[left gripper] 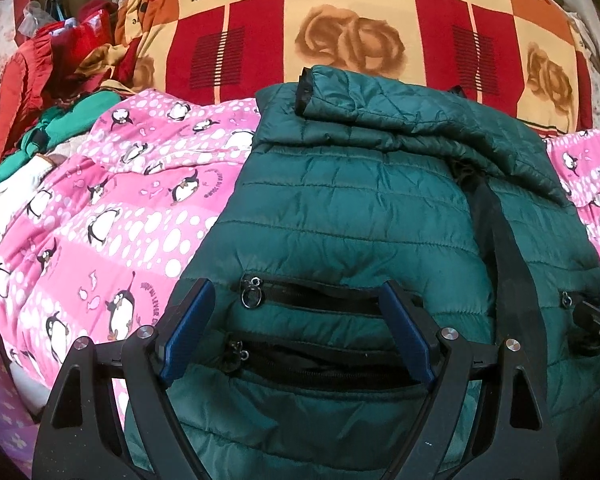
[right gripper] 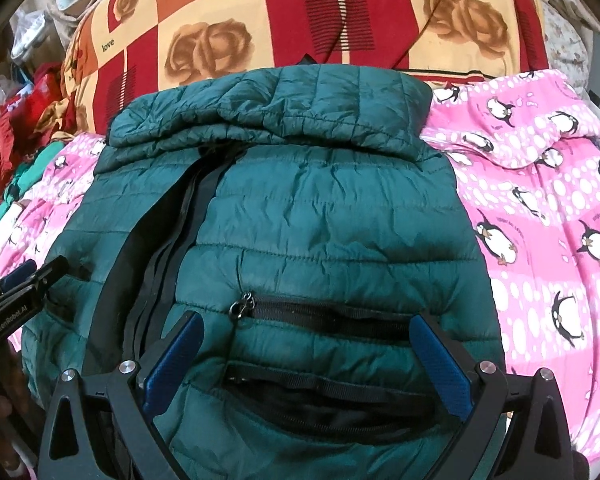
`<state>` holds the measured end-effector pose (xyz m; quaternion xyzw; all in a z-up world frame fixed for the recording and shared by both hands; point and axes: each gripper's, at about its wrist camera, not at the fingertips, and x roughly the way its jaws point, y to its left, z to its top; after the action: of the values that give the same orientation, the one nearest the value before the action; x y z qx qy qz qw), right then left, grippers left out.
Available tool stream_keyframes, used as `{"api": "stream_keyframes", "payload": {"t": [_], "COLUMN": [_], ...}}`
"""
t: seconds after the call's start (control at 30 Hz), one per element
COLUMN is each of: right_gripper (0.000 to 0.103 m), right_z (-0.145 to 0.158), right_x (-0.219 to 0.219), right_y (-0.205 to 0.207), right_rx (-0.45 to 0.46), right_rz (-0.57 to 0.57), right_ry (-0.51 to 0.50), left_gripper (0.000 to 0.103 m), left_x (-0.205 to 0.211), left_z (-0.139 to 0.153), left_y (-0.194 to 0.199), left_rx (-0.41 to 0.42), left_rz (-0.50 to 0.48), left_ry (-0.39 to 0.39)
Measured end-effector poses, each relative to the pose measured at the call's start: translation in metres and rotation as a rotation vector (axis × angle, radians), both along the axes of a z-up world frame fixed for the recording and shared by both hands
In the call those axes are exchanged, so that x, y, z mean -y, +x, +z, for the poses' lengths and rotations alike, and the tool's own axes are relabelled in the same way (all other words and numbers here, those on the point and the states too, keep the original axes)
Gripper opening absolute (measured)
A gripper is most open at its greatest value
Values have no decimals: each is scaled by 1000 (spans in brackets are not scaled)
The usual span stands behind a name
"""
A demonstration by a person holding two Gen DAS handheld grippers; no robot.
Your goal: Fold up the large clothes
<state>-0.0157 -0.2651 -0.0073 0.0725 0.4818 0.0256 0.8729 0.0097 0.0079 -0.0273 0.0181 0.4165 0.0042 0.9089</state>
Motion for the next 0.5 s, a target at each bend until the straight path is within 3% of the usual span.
{"api": "stream_keyframes", "payload": {"t": [0.5], "right_gripper": [103], "right_z": [1], "right_x": [-1], "right_y": [0], "right_rx": [-21], "right_rz": [-2], "right_ry": [-6], "left_gripper": [84], "left_x": [-11], "left_z": [-4], "left_y": [0], "left_rx": [-53], "left_rz": [-20], "left_ry": [3]}}
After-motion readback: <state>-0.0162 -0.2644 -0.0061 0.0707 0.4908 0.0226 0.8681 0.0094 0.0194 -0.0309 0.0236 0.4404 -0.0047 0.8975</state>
